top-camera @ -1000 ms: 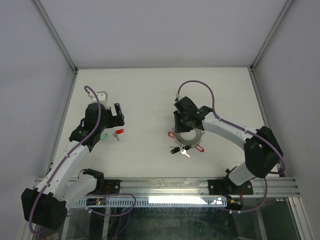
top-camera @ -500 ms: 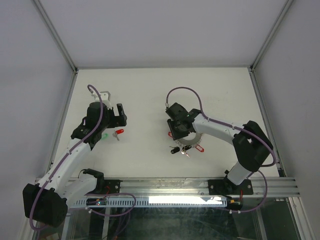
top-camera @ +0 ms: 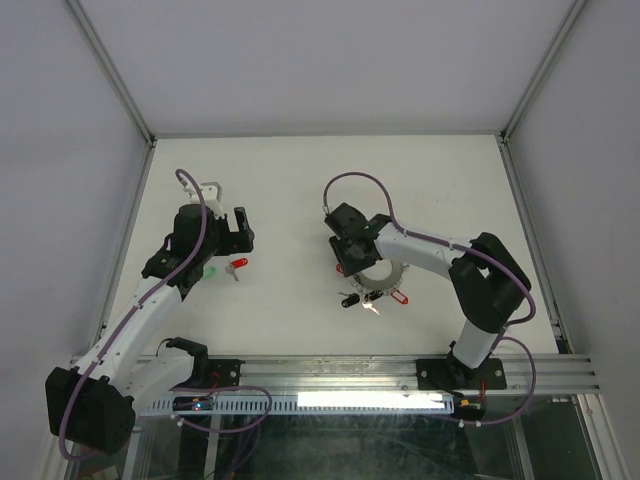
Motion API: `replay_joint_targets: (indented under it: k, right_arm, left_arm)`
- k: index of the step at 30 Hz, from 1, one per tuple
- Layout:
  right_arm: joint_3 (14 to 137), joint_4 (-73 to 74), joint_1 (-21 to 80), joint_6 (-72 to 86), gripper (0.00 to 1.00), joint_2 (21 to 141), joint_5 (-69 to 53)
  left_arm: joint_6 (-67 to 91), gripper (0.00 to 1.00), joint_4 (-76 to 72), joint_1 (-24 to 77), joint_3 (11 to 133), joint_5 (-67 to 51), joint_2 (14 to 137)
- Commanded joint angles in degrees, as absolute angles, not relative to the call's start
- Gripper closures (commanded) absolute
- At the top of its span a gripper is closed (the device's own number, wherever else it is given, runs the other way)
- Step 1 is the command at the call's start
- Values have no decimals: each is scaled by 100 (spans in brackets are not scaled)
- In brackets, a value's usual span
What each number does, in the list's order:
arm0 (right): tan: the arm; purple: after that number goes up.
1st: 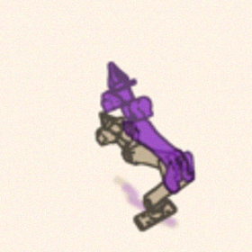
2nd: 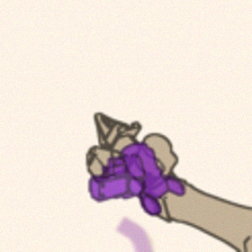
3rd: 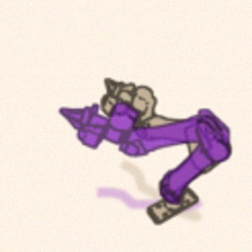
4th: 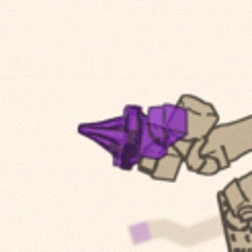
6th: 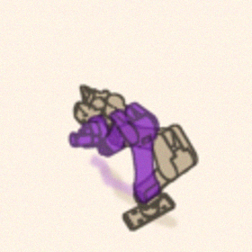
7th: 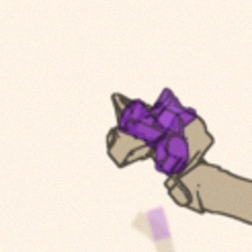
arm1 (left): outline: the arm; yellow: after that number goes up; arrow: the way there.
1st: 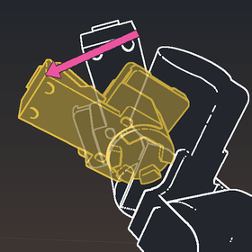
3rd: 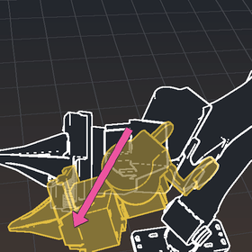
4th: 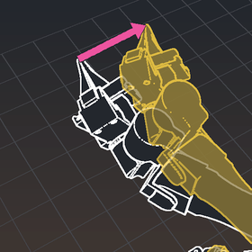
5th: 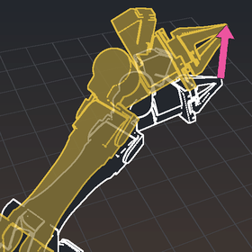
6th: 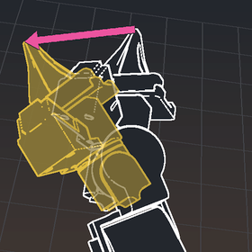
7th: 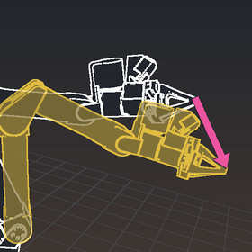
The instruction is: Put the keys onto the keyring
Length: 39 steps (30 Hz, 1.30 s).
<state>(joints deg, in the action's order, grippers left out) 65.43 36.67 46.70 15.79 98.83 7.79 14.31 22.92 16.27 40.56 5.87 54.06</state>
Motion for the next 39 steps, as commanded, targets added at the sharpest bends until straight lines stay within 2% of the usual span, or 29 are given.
replay_joint_targets:
  k: [1,12,16,19,22,29,35,39]
  right_arm:
    - [6871,3401,4667,1103,62,9965,885]
    - [7008,3466,4658,686,66,10338,723]
    - [6972,3405,4658,692,70,10345,679]
    - [6948,3360,4655,709,77,10336,669]
    - [6941,3341,4649,721,88,10336,640]
    - [6861,3281,4556,764,100,10125,498]
    - [6805,3259,4343,830,100,9661,290]
    - [6801,3275,4159,877,100,9366,140]
  left_arm:
    - [1362,1,2040,1600,4121,518,5361]
    - [1361,1,2040,1600,4107,524,5331]
    - [1361,1,2042,1600,4105,536,5317]
    - [1360,1,2039,1600,4110,536,5326]
    - [1362,1,2039,1600,4112,536,5318]
    - [1416,1,1984,1600,4100,337,5291]
    - [1620,1,1830,1678,4035,-18,5169]
    - [1690,1,1690,2242,4042,243,5063]
